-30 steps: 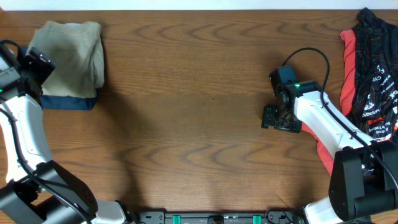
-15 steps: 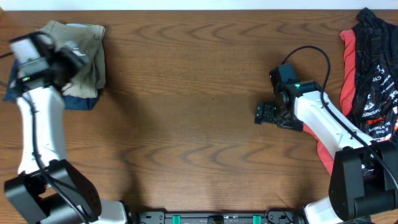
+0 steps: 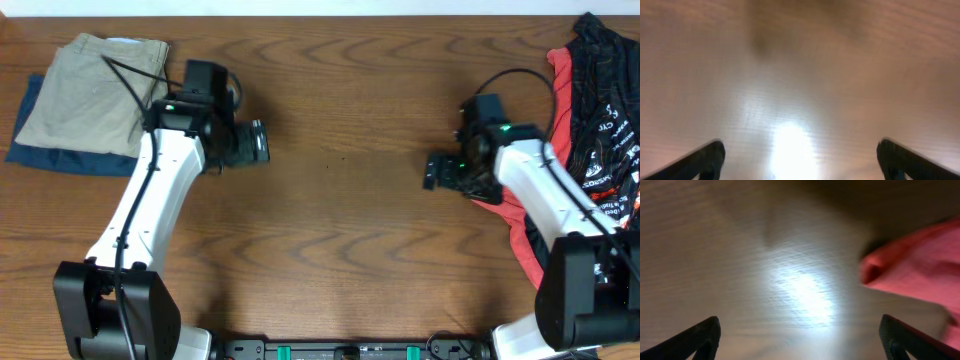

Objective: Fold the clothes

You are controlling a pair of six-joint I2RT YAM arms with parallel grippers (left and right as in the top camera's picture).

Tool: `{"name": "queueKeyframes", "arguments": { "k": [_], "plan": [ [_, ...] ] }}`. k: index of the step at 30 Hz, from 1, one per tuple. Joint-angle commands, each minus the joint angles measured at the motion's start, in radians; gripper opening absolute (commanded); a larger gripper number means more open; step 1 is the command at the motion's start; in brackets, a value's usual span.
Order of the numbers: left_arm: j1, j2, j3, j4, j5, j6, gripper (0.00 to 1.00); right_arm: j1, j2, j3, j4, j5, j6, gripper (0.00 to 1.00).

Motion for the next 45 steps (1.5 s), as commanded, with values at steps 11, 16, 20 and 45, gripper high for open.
{"name": "queueKeyframes", "arguments": {
  "k": [11,16,20,45],
  "plan": [
    [-0.031,-0.210,-0.097,-0.050,-0.069,0.026,0.98,-0.097,-0.310,-0.012,-0.017,0.043,-0.095,0.99],
    [-0.103,-0.515,-0.308,0.161,-0.156,0.025,0.98,-0.090,-0.520,-0.164,0.138,0.056,-0.095,0.99],
    [-0.157,-0.789,-0.500,0.309,-0.222,0.013,0.98,-0.090,-0.714,-0.329,0.269,0.061,-0.095,0.99],
    [-0.158,-1.099,-0.604,0.367,-0.221,0.013,0.98,-0.090,-0.968,-0.515,0.151,0.067,-0.095,0.99]
  ]
}}
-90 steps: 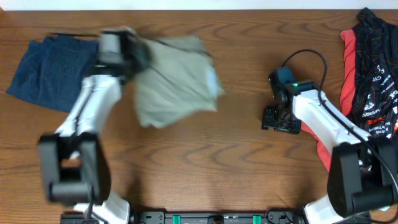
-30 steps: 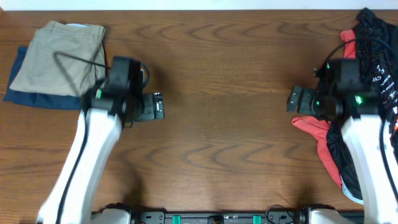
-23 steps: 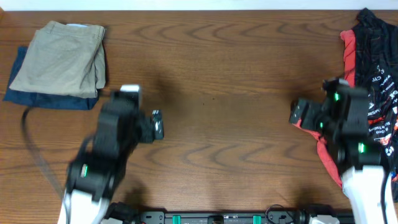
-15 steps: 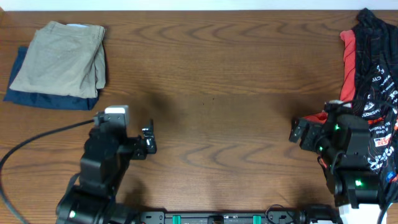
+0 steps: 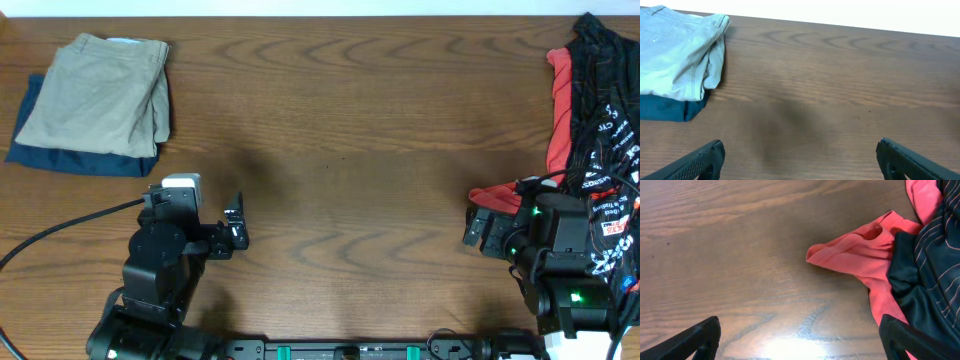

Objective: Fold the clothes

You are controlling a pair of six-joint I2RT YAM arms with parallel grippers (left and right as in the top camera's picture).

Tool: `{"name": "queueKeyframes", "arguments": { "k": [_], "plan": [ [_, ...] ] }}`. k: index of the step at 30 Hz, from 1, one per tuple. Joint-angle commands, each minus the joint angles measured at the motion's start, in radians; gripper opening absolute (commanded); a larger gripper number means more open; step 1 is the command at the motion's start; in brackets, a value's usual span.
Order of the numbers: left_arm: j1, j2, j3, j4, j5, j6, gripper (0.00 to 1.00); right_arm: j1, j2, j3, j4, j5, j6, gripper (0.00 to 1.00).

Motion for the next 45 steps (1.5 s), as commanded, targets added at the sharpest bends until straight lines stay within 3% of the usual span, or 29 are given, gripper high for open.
{"name": "queueKeyframes", "arguments": {
  "k": [1,14,23,30,36,41,45],
  "plan": [
    [-0.004,0.000,-0.003,-0.001,-0.012,-0.005,0.98,0.006,-0.003,-0.008,-0.004,0.010,-0.013,0.99],
    [-0.004,0.000,-0.003,-0.001,-0.013,-0.005,0.98,0.011,-0.072,-0.027,0.037,0.025,-0.039,0.99],
    [-0.004,0.000,-0.003,-0.001,-0.013,-0.005,0.98,0.038,-0.394,-0.254,0.349,0.026,-0.173,0.99],
    [-0.004,0.000,-0.003,-0.001,-0.013,-0.005,0.98,0.050,-0.664,-0.480,0.576,0.029,-0.185,0.99],
    [-0.004,0.000,-0.003,-0.001,-0.013,-0.005,0.98,0.047,-0.726,-0.644,0.834,0.029,-0.212,0.99],
    [-0.004,0.000,-0.003,-0.001,-0.012,-0.005,0.98,0.049,-0.726,-0.646,0.717,0.016,-0.275,0.99],
    [-0.004,0.000,-0.003,-0.001,-0.012,-0.005,0.98,0.050,-0.726,-0.646,0.728,0.014,-0.275,0.99]
  ]
}}
